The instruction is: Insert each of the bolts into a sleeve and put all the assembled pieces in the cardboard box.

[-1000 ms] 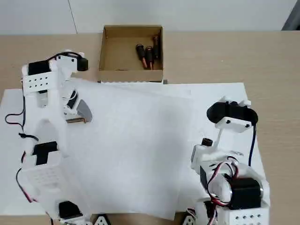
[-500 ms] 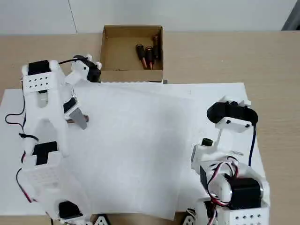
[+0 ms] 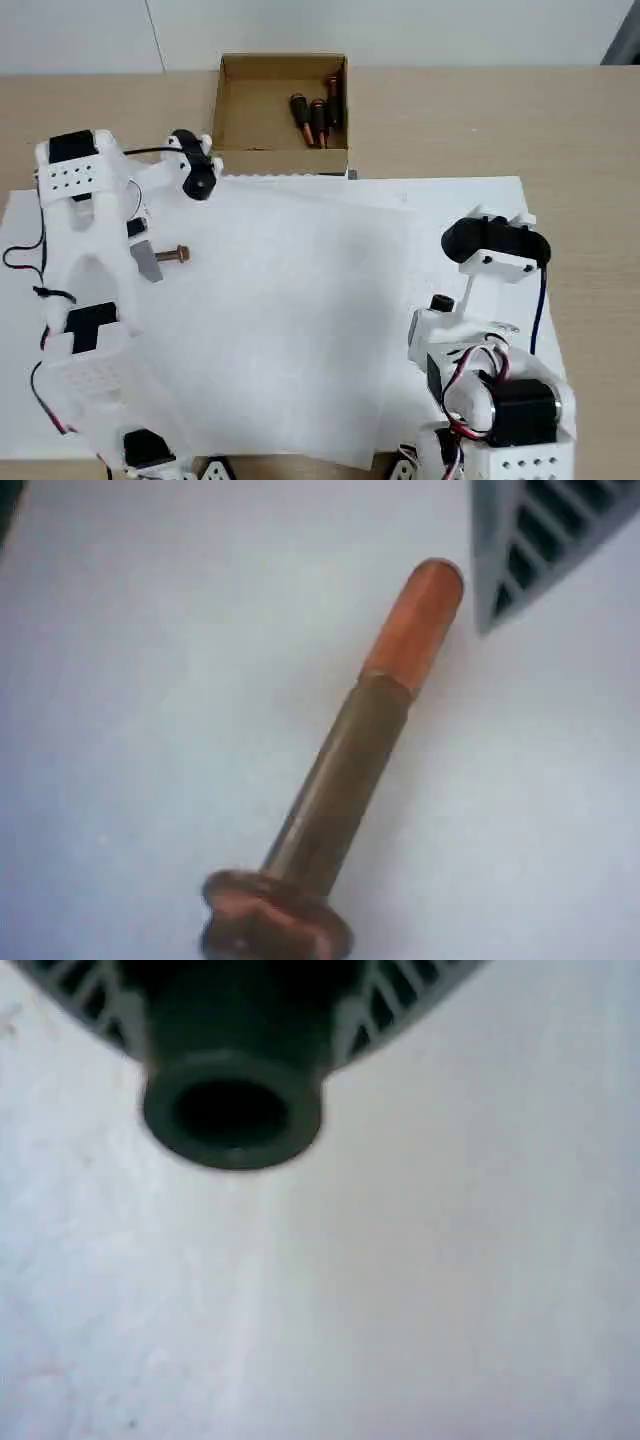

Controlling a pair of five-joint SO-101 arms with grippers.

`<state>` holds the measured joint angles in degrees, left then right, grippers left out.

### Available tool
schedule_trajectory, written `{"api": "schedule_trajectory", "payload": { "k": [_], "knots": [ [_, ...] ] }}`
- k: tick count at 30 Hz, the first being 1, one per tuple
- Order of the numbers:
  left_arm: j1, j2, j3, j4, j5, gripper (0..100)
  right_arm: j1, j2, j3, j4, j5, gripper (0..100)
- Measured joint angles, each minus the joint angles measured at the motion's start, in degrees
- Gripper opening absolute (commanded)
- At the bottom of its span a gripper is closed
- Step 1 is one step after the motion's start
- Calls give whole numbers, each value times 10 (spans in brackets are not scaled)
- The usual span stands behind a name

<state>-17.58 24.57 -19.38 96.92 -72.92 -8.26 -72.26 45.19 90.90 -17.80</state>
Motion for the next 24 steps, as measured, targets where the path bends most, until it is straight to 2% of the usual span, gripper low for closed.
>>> {"api": "schedule_trajectory", "payload": {
  "k": [16,24],
  "knots": [
    [30,0,0,-59,-8,298,0,0,-4,-17,0,2],
    [33,0,51,-126,-8,298,0,0,-13,-21,0,2]
  ]
}}
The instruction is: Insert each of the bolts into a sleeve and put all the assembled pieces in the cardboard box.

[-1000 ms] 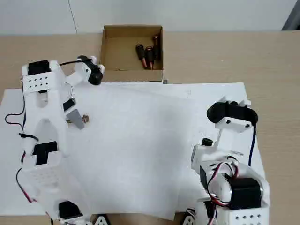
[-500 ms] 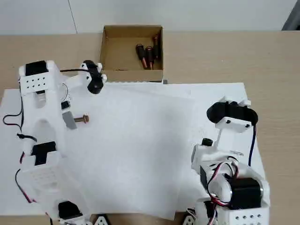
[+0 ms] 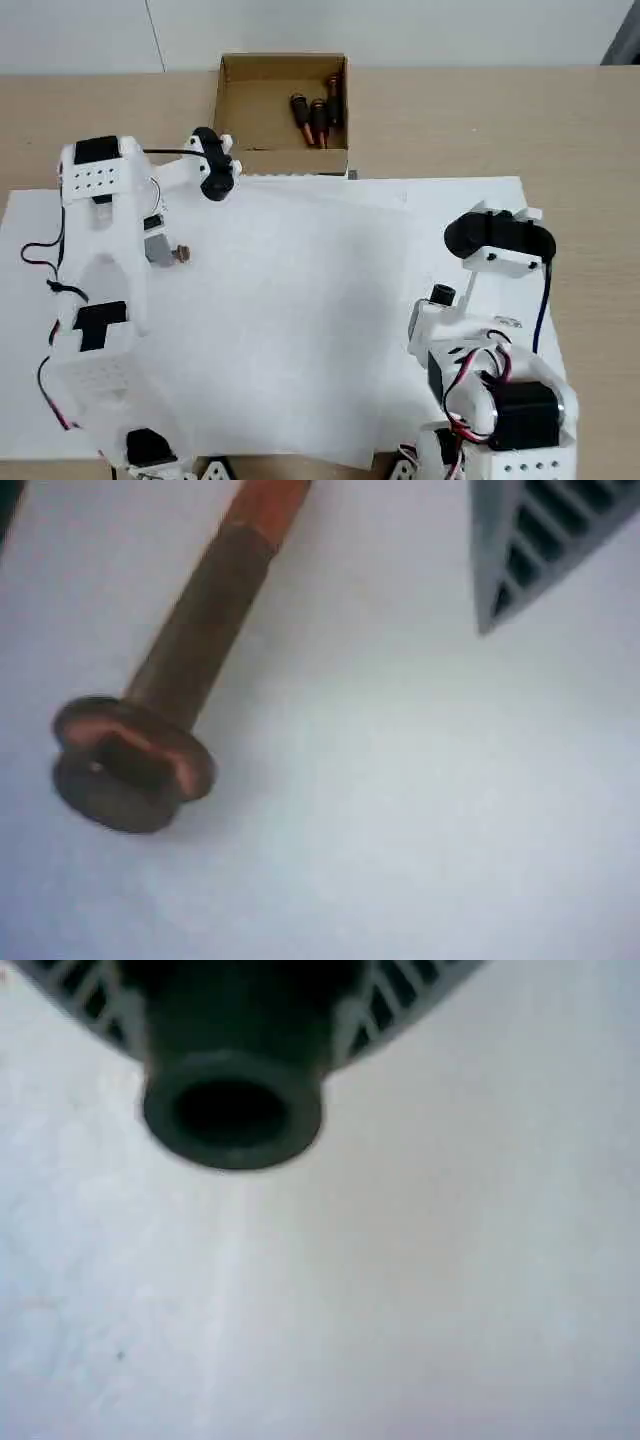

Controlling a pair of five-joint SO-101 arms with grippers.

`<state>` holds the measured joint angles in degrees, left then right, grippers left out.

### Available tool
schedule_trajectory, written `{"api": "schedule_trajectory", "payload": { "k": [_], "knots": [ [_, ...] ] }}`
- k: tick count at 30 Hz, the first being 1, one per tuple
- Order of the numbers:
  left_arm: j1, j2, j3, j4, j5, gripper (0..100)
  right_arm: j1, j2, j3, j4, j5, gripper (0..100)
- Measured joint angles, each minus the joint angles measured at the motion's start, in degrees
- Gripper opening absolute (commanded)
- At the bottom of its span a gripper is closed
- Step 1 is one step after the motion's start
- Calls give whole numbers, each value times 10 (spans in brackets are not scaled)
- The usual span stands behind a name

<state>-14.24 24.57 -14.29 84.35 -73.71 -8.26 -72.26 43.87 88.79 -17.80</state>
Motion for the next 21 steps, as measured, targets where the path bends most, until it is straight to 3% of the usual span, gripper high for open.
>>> {"api": "schedule_trajectory", "payload": {
  "k": [5,12,21],
  "knots": [
    [0,3,18,-4,-1,296,1,1,0,0,0,2],
    [1,64,19,-14,-6,183,0,1,0,0,0,2],
    [2,68,19,-12,-6,120,0,1,0,0,0,2]
  ]
}}
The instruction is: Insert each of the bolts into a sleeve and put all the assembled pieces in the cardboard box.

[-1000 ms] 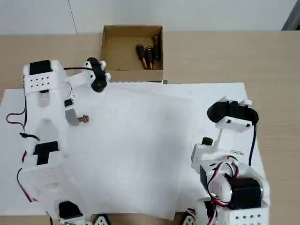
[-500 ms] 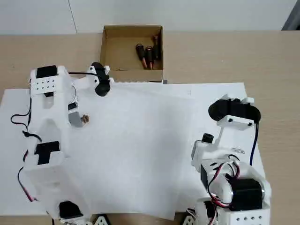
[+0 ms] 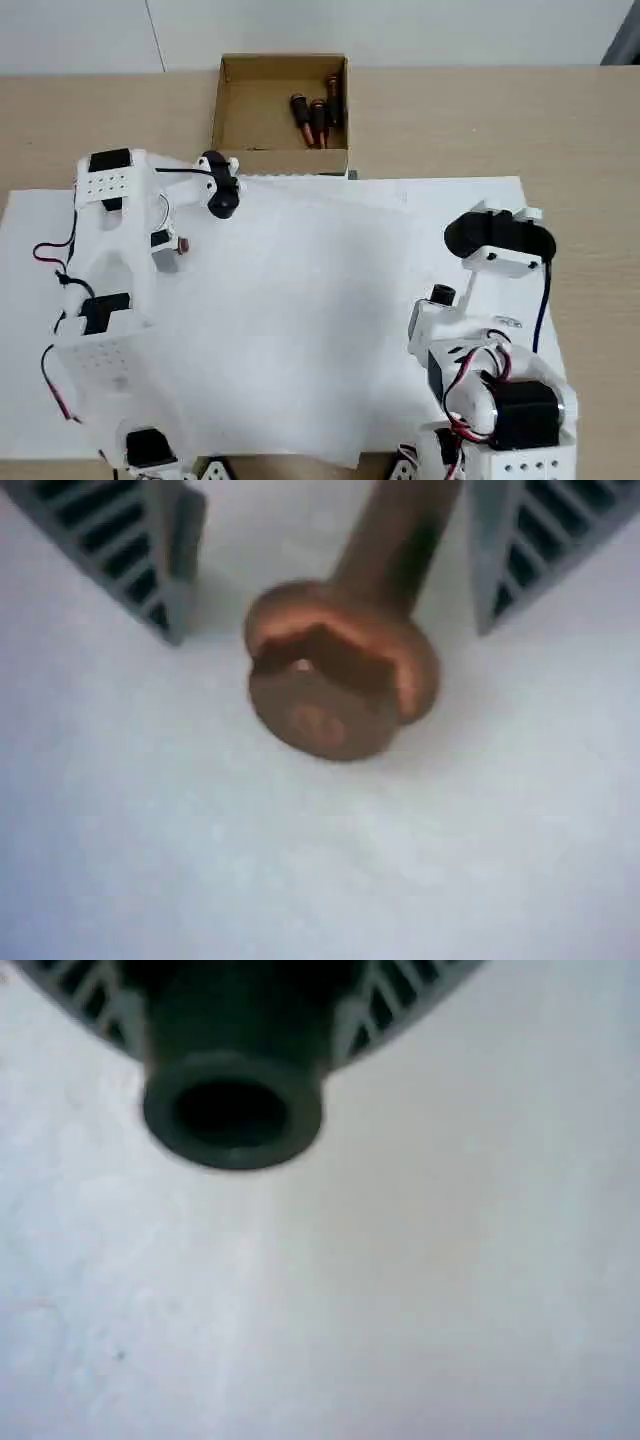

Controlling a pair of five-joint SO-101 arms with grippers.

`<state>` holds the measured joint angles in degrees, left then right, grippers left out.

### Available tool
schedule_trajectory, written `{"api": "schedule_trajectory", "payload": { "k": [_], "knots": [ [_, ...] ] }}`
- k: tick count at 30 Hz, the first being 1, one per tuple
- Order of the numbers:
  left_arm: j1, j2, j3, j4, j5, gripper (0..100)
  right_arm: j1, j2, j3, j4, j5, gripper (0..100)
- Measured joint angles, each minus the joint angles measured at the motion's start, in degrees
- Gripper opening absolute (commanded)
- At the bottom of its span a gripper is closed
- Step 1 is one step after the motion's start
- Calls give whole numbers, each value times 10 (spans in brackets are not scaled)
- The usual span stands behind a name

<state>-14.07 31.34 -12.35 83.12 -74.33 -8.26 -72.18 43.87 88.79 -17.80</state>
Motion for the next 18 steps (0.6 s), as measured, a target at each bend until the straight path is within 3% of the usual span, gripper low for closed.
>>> {"api": "schedule_trajectory", "payload": {
  "k": [8,18],
  "knots": [
    [5,0,0,3,0,51,0,0,0,0,0,2],
    [49,-79,0,109,0,5,0,0,0,0,0,2]
  ]
}}
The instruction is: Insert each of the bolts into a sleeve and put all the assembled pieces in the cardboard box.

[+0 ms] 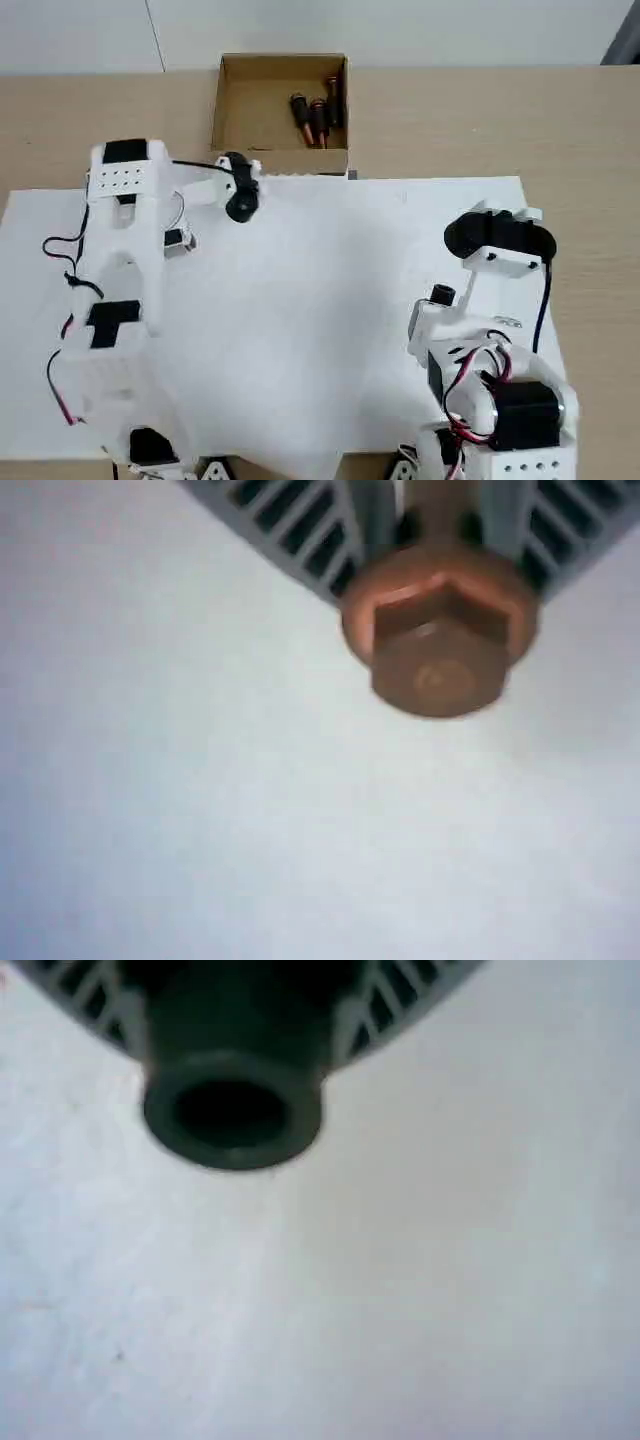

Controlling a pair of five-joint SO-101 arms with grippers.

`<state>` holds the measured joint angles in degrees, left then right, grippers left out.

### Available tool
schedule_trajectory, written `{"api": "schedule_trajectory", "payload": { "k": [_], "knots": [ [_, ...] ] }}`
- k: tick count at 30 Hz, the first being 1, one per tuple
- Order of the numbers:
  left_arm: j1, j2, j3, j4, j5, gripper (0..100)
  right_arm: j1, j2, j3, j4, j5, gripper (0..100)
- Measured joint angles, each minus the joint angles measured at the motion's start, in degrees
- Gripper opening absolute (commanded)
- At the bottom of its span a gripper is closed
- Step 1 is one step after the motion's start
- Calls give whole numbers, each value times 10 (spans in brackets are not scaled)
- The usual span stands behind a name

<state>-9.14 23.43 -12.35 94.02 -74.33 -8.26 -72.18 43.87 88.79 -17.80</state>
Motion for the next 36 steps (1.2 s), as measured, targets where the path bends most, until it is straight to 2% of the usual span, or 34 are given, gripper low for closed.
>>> {"api": "schedule_trajectory", "payload": {
  "k": [8,10,18,23,26,30,36],
  "knots": [
    [18,-57,0,44,2,8,0,0,0,0,0,2],
    [18,-76,0,46,24,8,0,0,0,0,0,2],
    [82,-201,0,47,243,6,0,0,0,0,39,2],
    [135,-290,0,48,301,6,0,-35,0,0,86,2],
    [158,-341,0,51,360,6,0,-79,0,0,128,2],
    [192,-400,0,53,492,6,0,-140,-1,0,173,2],
    [221,-466,0,55,690,6,0,-171,-1,0,183,2]
  ]
}}
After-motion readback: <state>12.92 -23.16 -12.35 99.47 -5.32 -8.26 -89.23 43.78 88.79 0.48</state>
